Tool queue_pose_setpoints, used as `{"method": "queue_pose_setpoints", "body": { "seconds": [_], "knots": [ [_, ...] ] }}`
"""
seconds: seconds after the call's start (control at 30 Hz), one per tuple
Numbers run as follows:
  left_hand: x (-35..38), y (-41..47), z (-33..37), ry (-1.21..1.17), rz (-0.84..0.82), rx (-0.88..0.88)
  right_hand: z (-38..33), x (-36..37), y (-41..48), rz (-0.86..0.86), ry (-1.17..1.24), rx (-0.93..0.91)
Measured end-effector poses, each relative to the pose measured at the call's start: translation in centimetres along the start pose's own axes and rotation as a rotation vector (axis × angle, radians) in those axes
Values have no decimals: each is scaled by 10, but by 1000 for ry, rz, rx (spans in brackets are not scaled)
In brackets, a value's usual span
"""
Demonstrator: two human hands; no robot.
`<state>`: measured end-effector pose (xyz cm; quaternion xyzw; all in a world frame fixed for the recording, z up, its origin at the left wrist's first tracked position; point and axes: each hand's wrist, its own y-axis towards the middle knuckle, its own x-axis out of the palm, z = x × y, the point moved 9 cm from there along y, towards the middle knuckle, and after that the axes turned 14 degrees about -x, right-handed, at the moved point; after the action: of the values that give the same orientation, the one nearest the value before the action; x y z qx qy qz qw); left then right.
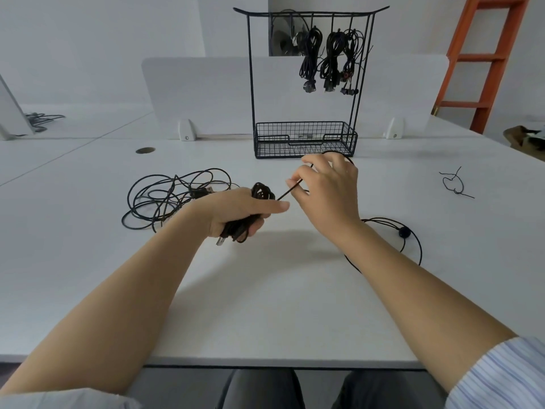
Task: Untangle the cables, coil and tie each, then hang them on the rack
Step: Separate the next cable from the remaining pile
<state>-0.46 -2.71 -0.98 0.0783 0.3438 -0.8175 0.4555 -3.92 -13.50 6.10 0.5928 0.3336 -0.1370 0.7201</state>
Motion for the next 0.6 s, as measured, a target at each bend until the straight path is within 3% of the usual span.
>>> {"method": "queue_pose_setpoints", "body": {
  "seconds": [0.2,0.37,0.47,0.6],
  "knots": [
    [22,-5,2,173,-131,9,0,4,0,-2,50,-43],
    [25,-9,11,70,-243,147,23,9,-3,-58,120,111],
    [9,-6,20,-138,-164,259,36,9,-8,-78,131,233],
    [-21,-1,25,-358,102,350,33,10,-8,-120,113,253]
  ]
}}
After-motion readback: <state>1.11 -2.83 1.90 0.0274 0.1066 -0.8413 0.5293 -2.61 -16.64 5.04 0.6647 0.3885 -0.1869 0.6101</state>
